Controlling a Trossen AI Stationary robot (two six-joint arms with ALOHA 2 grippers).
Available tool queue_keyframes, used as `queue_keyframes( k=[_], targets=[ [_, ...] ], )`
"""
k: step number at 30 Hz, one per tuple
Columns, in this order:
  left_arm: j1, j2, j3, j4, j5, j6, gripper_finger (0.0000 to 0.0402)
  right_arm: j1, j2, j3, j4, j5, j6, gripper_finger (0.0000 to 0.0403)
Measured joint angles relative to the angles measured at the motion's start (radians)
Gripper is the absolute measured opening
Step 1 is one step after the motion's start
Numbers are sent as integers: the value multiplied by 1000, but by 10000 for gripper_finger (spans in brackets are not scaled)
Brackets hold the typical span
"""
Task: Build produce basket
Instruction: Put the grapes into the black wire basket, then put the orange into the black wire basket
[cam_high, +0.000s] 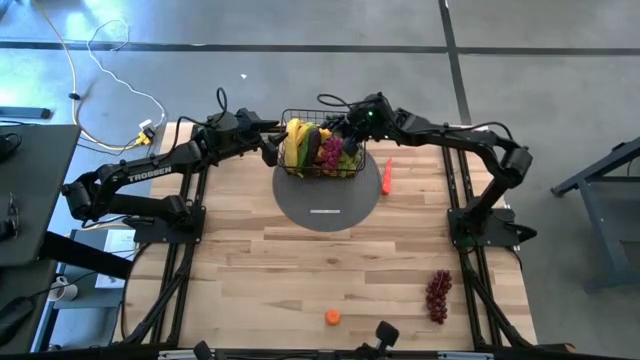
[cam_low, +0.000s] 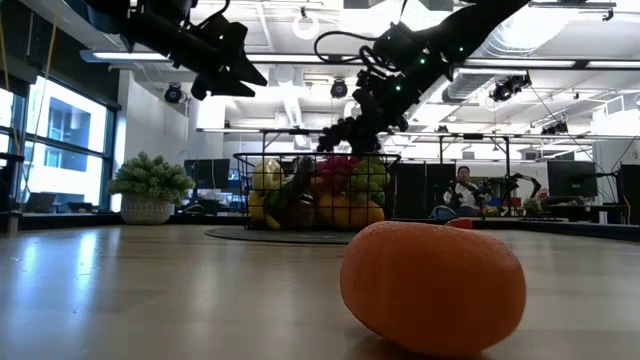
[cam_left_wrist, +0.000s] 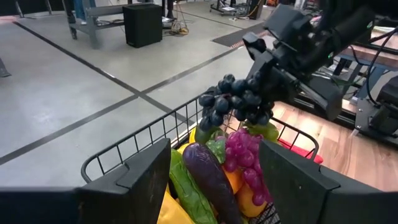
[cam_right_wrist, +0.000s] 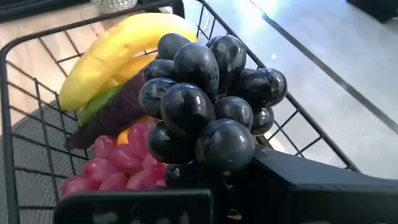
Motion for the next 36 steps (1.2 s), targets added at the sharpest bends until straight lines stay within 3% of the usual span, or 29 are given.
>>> queue_keyframes(
  k=[8, 18, 21, 25, 36],
  targets=[
    [0, 0, 0, 0, 0, 0, 231, -10, 10, 0, -2, 65, 21, 17],
    [0, 0, 0, 0, 0, -3, 231, 0, 10, 0, -9, 51, 87, 121],
    [0, 0, 0, 1, 0, -3, 231, 0, 10, 38, -89, 5, 147, 145],
    [0, 0, 0, 0, 0, -4, 231, 0, 10, 129, -243, 20, 154, 163],
    [-19, 0, 0, 1, 78, -89, 231, 0, 10, 321, -465, 27, 244, 165]
  ],
)
